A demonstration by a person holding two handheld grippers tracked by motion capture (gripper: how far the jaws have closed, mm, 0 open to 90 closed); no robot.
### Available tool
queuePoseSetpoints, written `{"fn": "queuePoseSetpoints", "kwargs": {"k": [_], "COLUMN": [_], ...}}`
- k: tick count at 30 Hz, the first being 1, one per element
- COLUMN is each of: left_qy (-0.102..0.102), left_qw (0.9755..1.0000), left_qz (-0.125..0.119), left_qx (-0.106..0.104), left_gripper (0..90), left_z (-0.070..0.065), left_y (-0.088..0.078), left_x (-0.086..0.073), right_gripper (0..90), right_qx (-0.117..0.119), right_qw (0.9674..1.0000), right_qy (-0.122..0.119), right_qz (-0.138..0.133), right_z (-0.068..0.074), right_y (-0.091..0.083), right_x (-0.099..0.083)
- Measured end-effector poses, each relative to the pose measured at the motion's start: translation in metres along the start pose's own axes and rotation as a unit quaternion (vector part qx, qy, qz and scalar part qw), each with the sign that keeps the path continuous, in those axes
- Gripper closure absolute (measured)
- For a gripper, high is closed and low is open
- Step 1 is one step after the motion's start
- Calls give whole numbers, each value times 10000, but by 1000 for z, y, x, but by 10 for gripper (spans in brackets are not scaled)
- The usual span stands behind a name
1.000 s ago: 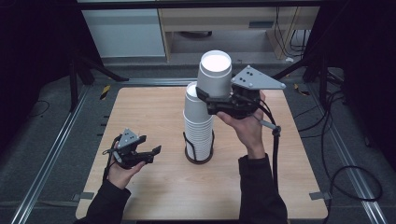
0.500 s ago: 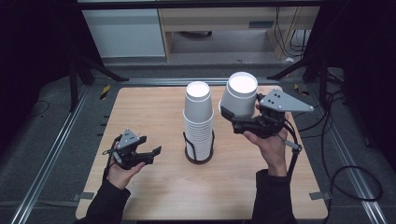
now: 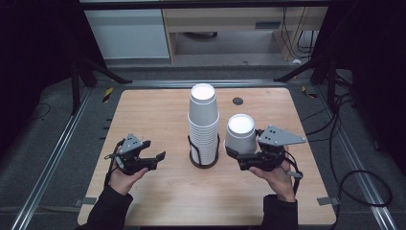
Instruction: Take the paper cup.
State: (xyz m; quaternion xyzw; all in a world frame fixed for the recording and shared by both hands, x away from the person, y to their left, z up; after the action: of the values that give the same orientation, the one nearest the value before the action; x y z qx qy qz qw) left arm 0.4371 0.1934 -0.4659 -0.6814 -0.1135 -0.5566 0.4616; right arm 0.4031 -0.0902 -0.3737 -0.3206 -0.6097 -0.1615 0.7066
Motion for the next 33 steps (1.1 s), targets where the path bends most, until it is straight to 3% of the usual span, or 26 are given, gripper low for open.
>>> {"fn": "queuePoseSetpoints", "kwargs": {"k": [6, 16, 24, 30, 33], "left_qy": [78, 214, 363, 598, 632], "left_qw": [9999, 9991, 9976, 9940, 9934], "left_qz": [12, 29, 46, 55, 16], "left_qx": [-138, -375, -595, -911, -961], "left_gripper": [240, 227, 211, 189, 187], "left_z": [-5, -15, -23, -35, -39], "left_y": [0, -4, -7, -12, -13], "left_x": [0, 3, 3, 6, 9], "right_gripper": [142, 142, 143, 143, 143], "right_qx": [260, 583, 912, 1101, 1144], "right_qw": [9992, 9973, 9926, 9872, 9858], "right_qy": [-64, -28, -172, -363, -401], "right_qz": [309, 452, 782, 1094, 1160], "right_z": [8, 18, 32, 42, 45], "right_y": [13, 24, 41, 53, 56], "right_x": [-26, -49, -69, -82, -85]}}
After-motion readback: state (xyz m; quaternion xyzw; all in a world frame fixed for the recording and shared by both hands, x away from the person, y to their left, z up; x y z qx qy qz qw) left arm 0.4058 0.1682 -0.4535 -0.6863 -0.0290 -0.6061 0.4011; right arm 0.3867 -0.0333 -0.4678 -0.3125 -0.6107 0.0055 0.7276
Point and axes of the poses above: each handheld gripper's, and its own axes: y roughly forward along the jaws, x roughly out of its top, z roughly to its left, the point moved 9 cm from there along y, roughly forward along the jaws, and after that the axes turned 4 degrees about y, right-handed, at the moved point
